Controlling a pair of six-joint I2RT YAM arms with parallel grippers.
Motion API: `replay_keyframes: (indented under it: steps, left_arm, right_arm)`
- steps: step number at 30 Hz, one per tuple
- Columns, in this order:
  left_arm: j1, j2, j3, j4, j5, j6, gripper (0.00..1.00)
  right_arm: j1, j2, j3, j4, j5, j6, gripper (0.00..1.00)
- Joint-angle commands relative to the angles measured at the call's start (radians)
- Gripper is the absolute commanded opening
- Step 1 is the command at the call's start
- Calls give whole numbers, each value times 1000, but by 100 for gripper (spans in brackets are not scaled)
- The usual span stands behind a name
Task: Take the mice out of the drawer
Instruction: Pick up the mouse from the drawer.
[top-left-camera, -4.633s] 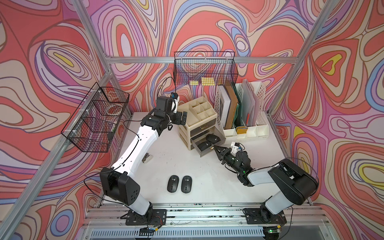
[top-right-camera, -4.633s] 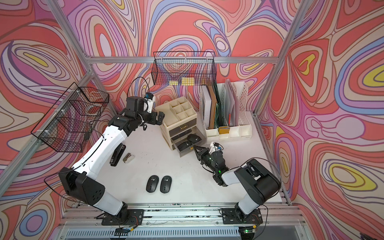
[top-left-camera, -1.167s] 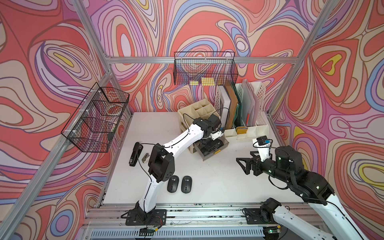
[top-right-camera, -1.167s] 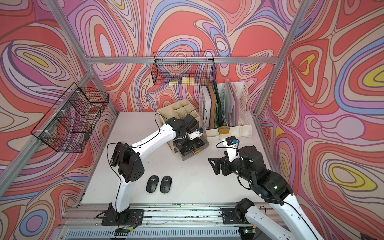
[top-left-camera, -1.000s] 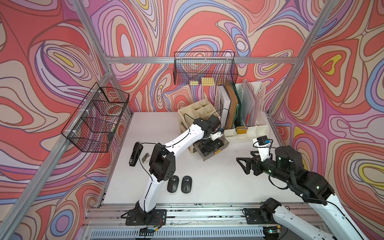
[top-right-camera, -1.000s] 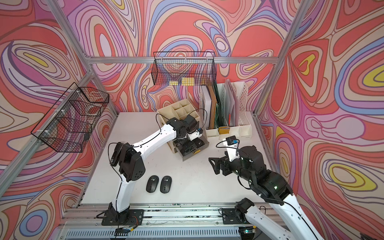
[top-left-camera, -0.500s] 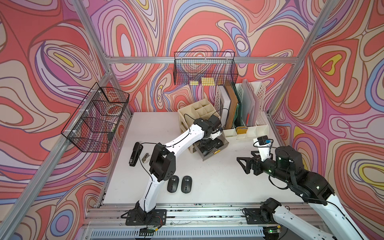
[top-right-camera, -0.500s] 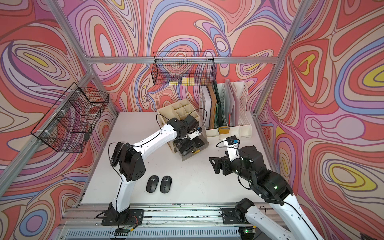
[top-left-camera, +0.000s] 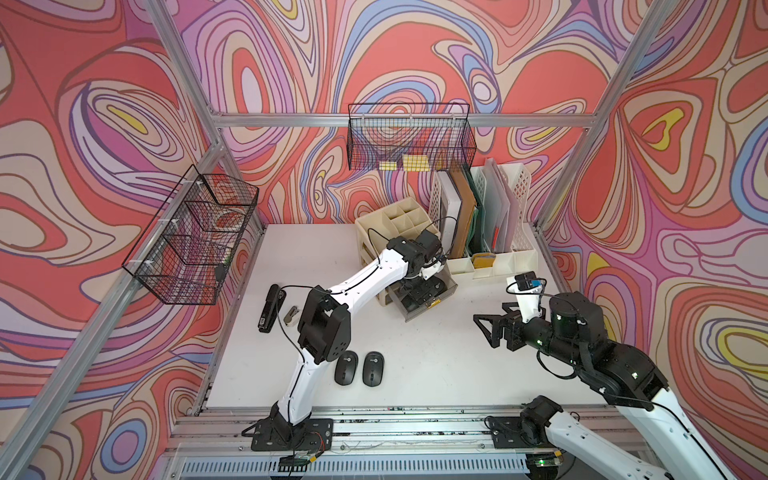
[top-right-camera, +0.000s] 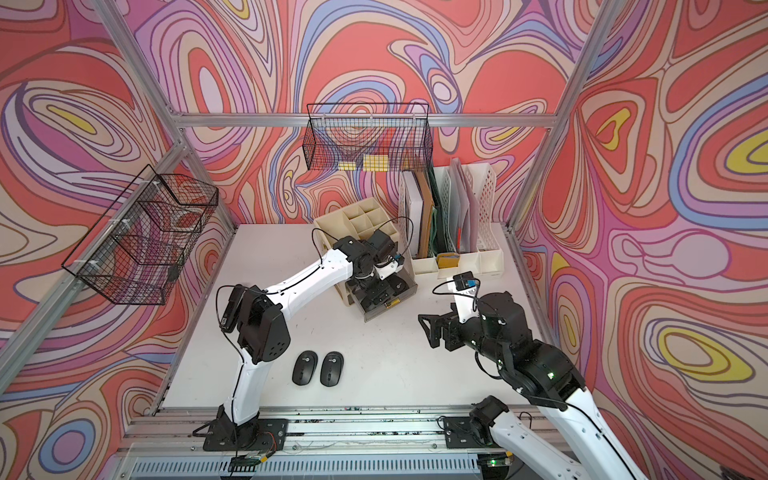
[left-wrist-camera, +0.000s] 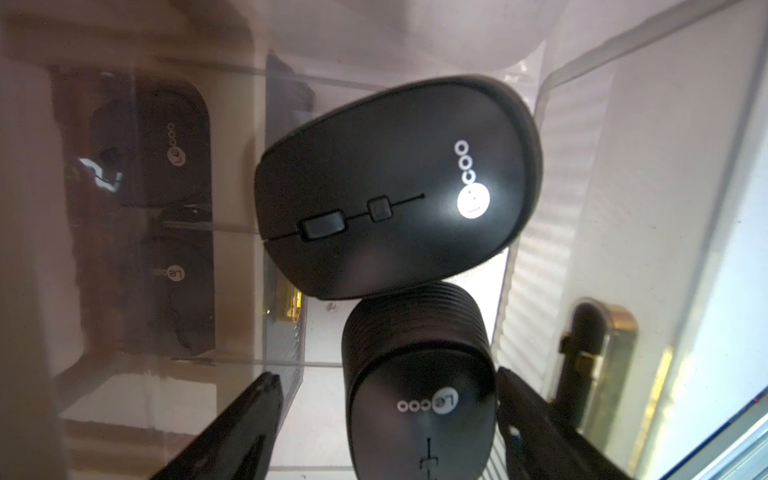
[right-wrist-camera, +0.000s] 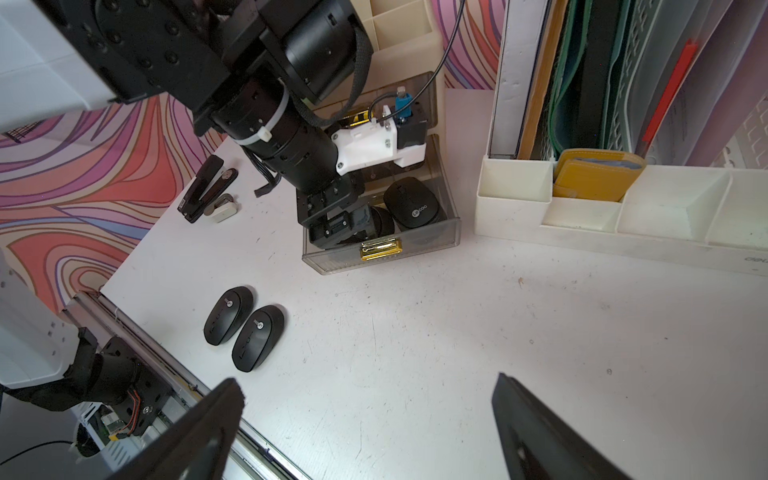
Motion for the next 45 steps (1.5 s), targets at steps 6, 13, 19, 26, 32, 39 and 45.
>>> replay_keyframes:
  steps: [6, 13, 19, 26, 32, 39, 45]
  left_arm:
    - [10, -3, -24, 22, -100, -49, 78]
    - [10, -69, -49, 78, -157, -79, 76]
    - [10, -102, -46, 80, -106, -93, 77]
    - [10, -102, -41, 66, -10, -140, 83]
    - [10, -86, -53, 67, -18, -194, 81]
    - [7, -81, -101, 89, -72, -270, 81]
    - [-7, -68, -121, 85, -124, -312, 80]
  right_arm:
    - [2, -17, -12, 19, 14, 11, 98]
    - [3, -17, -13, 18, 15, 12, 98]
    - [2, -16, -18, 22, 16, 15, 98]
    - [3, -18, -22, 24, 12, 17, 98]
    - [3, -19, -23, 25, 13, 17, 98]
    - [2, -19, -19, 24, 12, 13, 98]
    - [2, -10, -17, 25, 13, 9, 98]
